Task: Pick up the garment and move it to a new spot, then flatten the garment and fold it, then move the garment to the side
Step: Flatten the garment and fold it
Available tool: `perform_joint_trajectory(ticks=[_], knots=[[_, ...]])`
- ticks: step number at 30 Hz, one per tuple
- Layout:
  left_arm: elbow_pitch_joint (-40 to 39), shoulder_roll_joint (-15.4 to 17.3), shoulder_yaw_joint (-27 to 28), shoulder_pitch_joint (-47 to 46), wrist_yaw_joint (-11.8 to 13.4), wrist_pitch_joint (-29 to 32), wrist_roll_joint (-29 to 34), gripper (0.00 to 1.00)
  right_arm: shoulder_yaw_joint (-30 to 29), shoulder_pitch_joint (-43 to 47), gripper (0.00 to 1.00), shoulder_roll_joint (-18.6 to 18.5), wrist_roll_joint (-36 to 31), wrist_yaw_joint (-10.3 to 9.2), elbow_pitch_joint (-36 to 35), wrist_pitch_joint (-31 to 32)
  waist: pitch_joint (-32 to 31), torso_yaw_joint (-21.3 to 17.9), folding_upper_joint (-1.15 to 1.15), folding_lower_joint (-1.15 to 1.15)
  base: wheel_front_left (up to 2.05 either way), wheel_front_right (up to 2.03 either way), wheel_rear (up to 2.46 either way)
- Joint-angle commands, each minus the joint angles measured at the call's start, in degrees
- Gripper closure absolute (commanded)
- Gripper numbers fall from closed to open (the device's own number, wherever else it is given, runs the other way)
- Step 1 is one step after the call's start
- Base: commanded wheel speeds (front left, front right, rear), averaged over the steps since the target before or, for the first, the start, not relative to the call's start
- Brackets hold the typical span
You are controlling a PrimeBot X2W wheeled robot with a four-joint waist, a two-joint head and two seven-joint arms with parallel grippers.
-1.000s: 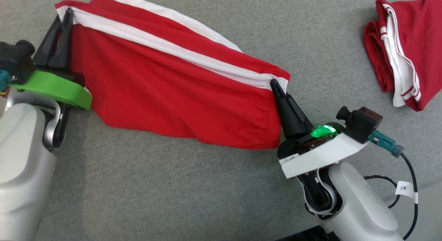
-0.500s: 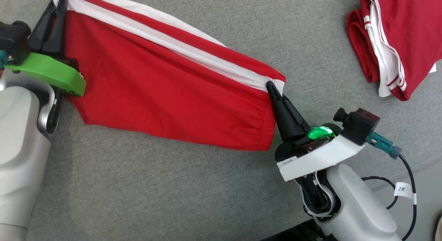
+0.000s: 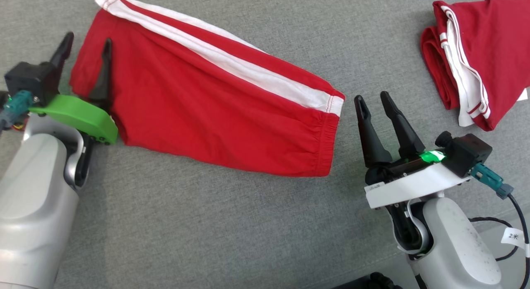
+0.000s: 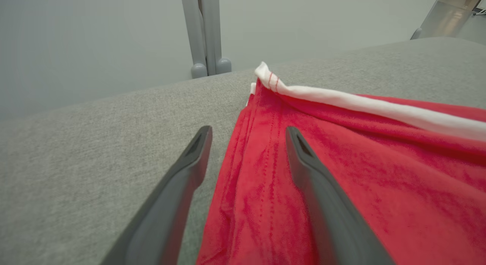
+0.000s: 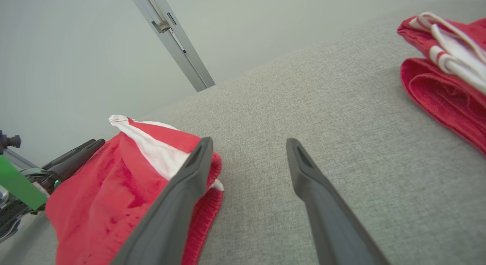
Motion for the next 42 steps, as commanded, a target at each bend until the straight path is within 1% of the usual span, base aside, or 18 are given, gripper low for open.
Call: perform_joint_trajectory(ticks=[1,8,9,10,11,13,15,17,20,23,31,35,40,41,42], knots=[[0.8,0.0,-0.8,1.1,0.2,0.0,-0.4,0.00,-0.8,1.0,0.00,-0.2,-0.8,-0.06,0.5,-0.2,-0.9,0.8,0.00,0.00,0.00,0.00,0.00],[7.1,-0.7,-4.3,2.2,0.2,0.1,-2.8,0.00,-3.5,1.7,0.00,-0.2,-3.9,-0.06,2.4,-0.2,-2.6,1.4,0.00,0.00,0.00,0.00,0.00],[9.0,-1.3,-5.9,2.5,0.2,0.1,-4.0,0.49,-3.7,1.9,0.00,-0.2,-4.4,-0.06,2.9,-0.2,-3.3,1.5,0.00,0.00,0.00,0.00,0.00],[9.7,-1.4,-6.5,2.5,0.2,0.1,-4.4,0.77,-3.8,2.0,0.00,-0.2,-4.5,-0.06,3.1,-0.2,-3.6,1.5,0.00,0.00,0.00,0.00,0.00],[10.7,-1.6,-7.3,2.7,0.2,0.1,-5.2,1.00,-3.9,2.1,0.00,-0.2,-4.6,-0.06,3.4,-0.2,-4.0,1.5,0.00,0.00,0.00,0.00,0.00],[12.0,-2.2,-8.9,3.3,0.2,0.3,-6.4,1.00,-4.4,2.3,0.00,-0.2,-4.6,-0.06,4.0,-0.2,-4.8,1.7,0.00,0.00,0.00,0.00,0.00],[12.6,-2.2,-9.4,3.4,0.2,0.3,-7.6,1.00,-4.7,2.5,0.00,-0.2,-5.1,-0.06,4.5,-0.2,-5.7,2.0,0.00,0.00,0.00,0.00,0.00],[12.2,-2.3,-8.2,3.5,0.2,0.1,-8.4,1.00,-5.4,3.2,0.00,-0.2,-5.9,-0.06,5.2,-0.2,-6.7,2.5,0.00,0.00,0.00,0.00,0.00],[11.4,-3.0,-6.5,4.8,0.2,0.1,-7.7,1.00,-6.3,3.7,0.00,-0.2,-7.1,-0.06,6.2,-0.2,-8.5,3.6,0.00,0.00,0.00,0.00,0.00],[10.0,-4.1,-3.2,7.7,0.2,0.1,-6.7,1.00,-7.1,4.7,0.00,-0.2,-8.4,-0.06,7.4,-0.2,-10.6,5.3,0.00,0.00,0.00,0.00,0.00],[5.4,-8.8,5.5,17.6,1.3,0.0,-2.4,1.00,-8.6,6.8,0.00,-0.2,-11.6,-0.06,10.3,-0.2,-16.2,11.3,0.00,0.00,0.00,0.00,0.00],[2.7,-11.4,10.2,22.7,2.0,0.0,-0.7,1.00,-7.8,7.1,0.00,-0.2,-12.1,-0.06,11.2,-0.2,-17.9,13.9,0.00,0.00,0.00,0.00,0.00],[0.1,-14.2,14.0,27.2,1.5,0.0,1.9,1.00,-5.5,5.7,0.00,-0.2,-12.4,-0.06,11.2,-0.2,-18.4,16.7,0.00,0.00,0.00,0.00,0.00],[-0.3,-14.6,14.9,27.7,1.4,0.0,2.5,0.70,-4.7,5.2,0.00,-0.2,-12.1,-0.06,11.1,-0.2,-18.4,17.2,0.00,0.00,0.00,0.00,0.00],[-0.7,-15.1,15.5,28.3,1.2,0.0,3.0,0.26,-3.9,4.7,0.00,-0.2,-11.9,-0.06,11.1,-0.2,-18.3,17.7,0.00,0.00,0.00,0.00,0.00]])
